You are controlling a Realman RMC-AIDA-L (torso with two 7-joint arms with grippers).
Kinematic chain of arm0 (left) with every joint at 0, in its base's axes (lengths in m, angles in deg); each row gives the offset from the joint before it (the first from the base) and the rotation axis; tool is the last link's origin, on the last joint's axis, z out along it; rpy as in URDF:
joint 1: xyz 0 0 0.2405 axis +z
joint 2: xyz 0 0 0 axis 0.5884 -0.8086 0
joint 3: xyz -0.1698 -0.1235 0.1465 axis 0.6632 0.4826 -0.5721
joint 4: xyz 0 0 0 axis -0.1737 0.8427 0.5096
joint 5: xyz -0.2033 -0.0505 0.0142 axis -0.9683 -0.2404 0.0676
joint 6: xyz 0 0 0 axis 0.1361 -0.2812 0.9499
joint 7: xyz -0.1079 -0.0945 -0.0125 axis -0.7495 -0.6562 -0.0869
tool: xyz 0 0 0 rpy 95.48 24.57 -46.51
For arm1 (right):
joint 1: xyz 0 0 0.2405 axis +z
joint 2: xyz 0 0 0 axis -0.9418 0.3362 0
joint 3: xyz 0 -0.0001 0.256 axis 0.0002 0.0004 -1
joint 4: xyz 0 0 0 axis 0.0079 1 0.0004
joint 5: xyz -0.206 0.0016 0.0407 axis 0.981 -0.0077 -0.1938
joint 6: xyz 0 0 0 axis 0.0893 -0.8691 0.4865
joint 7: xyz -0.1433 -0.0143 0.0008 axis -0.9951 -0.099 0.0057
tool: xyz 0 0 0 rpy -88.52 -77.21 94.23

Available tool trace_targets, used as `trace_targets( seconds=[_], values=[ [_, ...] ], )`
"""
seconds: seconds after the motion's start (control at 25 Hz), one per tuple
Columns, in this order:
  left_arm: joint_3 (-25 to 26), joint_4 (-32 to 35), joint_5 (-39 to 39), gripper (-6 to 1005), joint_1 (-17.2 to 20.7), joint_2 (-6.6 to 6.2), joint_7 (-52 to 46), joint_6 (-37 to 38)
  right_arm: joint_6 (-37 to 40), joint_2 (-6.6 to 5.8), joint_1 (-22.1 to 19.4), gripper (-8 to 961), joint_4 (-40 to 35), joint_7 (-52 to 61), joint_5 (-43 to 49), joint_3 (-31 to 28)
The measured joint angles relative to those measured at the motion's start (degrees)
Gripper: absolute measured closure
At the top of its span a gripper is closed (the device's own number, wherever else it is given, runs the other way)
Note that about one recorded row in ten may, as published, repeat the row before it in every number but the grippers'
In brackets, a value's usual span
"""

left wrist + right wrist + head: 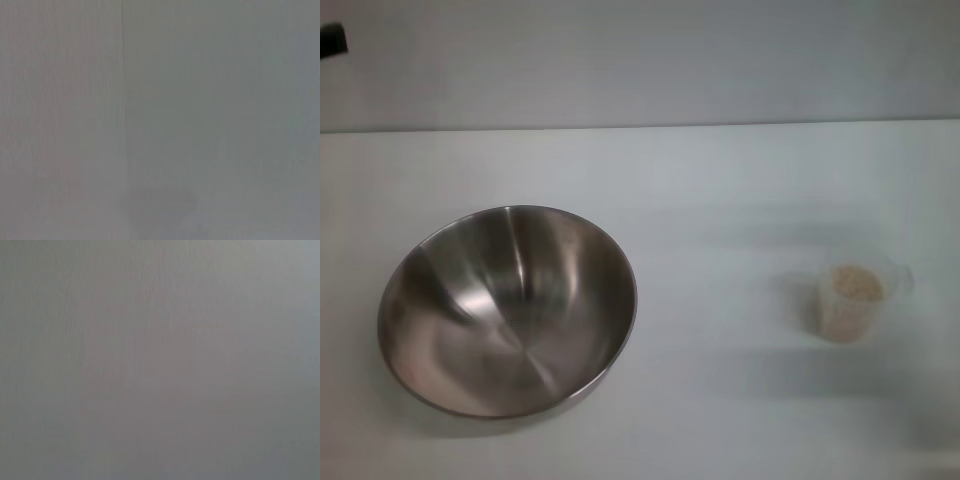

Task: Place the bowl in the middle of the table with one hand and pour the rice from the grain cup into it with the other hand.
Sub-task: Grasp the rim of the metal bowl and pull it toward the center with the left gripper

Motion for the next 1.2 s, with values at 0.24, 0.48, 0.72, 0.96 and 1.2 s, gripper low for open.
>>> trace_targets(
  seconds=[0.24, 0.48, 0.72, 0.96, 1.2],
  values=[
    [2.2, -3.5, -2.2, 188, -0.6, -0.03, 0.8, -12.4, -0.1, -0.03, 0.3, 318, -0.2, -0.5, 0.0, 0.0],
    [6.0, -4.1, -10.4, 188, -0.6, -0.03, 3.8, -21.3, -0.3, -0.09, 1.1, 318, -0.8, -0.5, 0.0, 0.0],
    [6.8, -4.1, -13.9, 188, 0.1, -0.08, 4.8, -24.9, -0.4, -0.17, 1.5, 319, -1.3, -0.5, -0.1, -0.1],
    [7.0, -4.2, -13.9, 188, -1.0, -0.07, 6.2, -30.2, -0.4, -0.18, 1.7, 319, -1.6, -0.5, -0.1, -0.1],
    [6.8, -3.9, -13.9, 188, -1.9, 0.01, 7.4, -34.3, -0.4, -0.18, 1.5, 320, -1.7, -0.5, -0.1, -0.1]
  ],
)
